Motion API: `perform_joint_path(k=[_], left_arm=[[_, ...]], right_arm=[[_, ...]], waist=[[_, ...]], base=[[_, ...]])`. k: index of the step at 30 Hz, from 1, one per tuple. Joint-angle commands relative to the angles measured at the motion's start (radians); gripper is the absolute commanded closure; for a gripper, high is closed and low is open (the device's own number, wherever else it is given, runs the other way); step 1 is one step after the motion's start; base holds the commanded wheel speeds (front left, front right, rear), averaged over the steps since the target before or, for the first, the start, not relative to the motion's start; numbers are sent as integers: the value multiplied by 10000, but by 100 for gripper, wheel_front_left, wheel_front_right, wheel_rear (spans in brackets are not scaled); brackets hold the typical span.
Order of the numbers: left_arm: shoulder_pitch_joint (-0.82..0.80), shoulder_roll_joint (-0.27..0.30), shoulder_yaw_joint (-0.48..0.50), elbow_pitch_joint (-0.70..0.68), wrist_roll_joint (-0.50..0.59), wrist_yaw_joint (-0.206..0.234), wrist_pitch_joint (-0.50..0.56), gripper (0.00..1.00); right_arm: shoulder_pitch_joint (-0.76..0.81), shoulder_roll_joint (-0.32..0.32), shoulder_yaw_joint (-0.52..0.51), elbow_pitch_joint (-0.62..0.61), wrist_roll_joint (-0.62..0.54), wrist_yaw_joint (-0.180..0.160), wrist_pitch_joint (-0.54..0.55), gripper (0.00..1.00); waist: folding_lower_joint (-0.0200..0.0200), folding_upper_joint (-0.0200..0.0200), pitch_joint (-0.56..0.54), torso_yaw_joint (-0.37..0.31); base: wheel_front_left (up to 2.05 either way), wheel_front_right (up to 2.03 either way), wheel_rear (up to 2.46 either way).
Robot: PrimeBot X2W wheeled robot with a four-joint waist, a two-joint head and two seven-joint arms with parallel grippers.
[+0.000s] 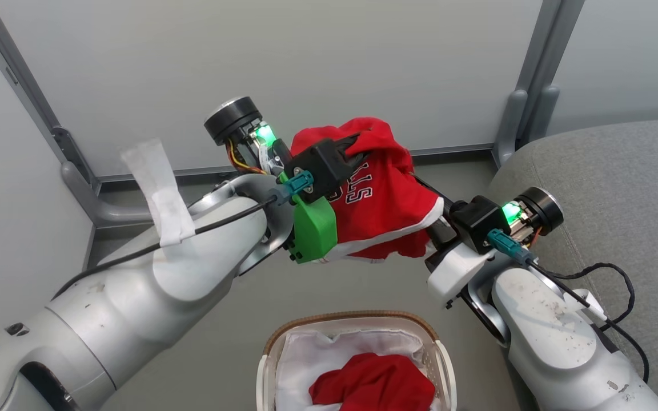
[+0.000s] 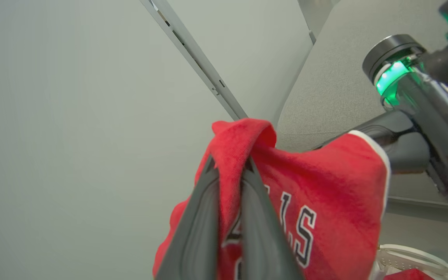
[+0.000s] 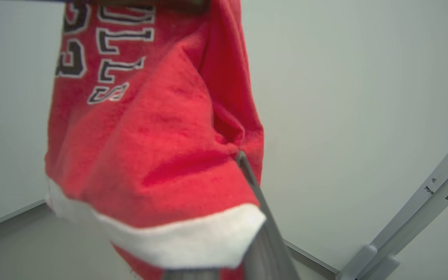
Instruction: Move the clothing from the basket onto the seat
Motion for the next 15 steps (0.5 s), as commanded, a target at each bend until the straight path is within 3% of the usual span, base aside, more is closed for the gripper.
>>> perform_joint_path(k=[1,3,4,5,10,15], left_arm=[[233,89,57,24,-133,95,-104,77],[455,112,148,52,-246,220,-220,51],[610,125,196,76,-312,282,-293,15],[730,137,243,105,-363,330,-332,3],[1503,174,609,83,-675,719,-606,0],[2655,221,1584,-486,-907,1184,-705,0]], right_arm=[[-99,-69,22,-7,60,-10,-25,100],[-88,-116,-56,-92,22,-10,-25,100],[-72,-134,-124,-142,4,-10,-25,100],[-52,-153,-184,-182,-26,-10,-25,100],[173,-214,-706,-374,-174,-10,-25,100],[347,-269,-1236,-541,-335,-10,-25,100]], waist=[[0,116,-5,5],[0,116,-10,12],[0,116,-13,14],[0,116,-14,14],[0,116,-10,-14],[0,116,24,-99]], base=[[0,0,0],[0,0,0],[0,0,0],[0,0,0],[0,0,0],[0,0,0]])
